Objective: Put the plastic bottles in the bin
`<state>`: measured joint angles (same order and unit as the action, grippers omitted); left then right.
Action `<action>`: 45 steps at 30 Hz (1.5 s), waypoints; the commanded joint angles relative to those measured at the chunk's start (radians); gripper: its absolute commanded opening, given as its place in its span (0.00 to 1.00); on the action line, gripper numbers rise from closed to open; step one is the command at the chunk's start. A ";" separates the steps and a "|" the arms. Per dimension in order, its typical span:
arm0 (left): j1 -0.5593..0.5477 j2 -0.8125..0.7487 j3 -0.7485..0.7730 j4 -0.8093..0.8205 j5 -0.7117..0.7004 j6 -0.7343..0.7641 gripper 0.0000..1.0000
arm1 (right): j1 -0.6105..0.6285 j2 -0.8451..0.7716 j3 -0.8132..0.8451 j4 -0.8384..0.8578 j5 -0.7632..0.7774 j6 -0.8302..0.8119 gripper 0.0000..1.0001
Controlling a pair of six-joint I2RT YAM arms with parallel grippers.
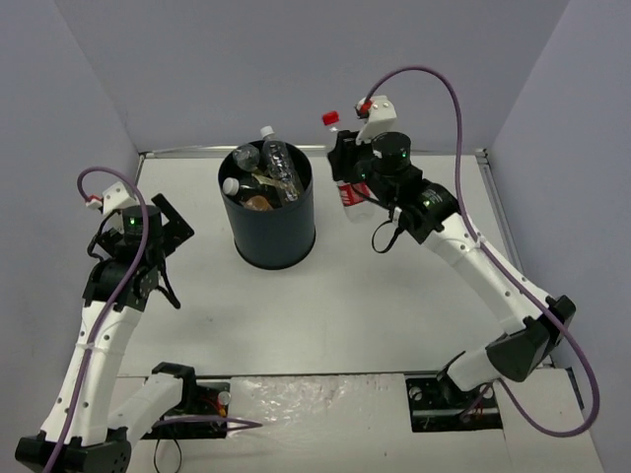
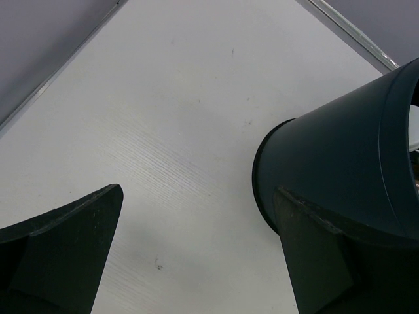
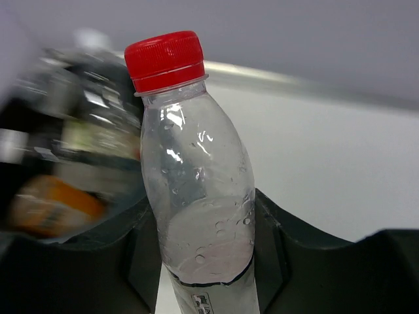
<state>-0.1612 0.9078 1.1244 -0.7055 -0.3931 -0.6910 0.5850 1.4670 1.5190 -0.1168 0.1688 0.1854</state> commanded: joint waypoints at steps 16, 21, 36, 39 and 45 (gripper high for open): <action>0.014 -0.062 0.001 0.042 0.000 -0.003 0.97 | 0.227 0.550 0.316 0.796 -0.365 -0.242 0.24; 0.014 -0.054 0.003 0.040 -0.001 -0.002 0.97 | 0.233 0.476 0.099 0.850 -0.297 -0.234 0.23; 0.014 -0.033 0.006 0.035 0.011 -0.002 0.97 | 0.234 0.463 0.042 0.735 -0.204 -0.283 0.61; 0.015 -0.033 0.008 0.037 0.014 -0.002 0.97 | 0.235 0.451 0.049 0.728 -0.196 -0.270 0.77; 0.014 -0.033 0.012 0.037 0.020 -0.001 0.97 | 0.237 0.381 0.092 0.694 -0.180 -0.256 0.92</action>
<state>-0.1547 0.8703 1.1141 -0.7063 -0.3797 -0.6914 0.8147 1.9503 1.5433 0.5597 -0.0295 -0.0795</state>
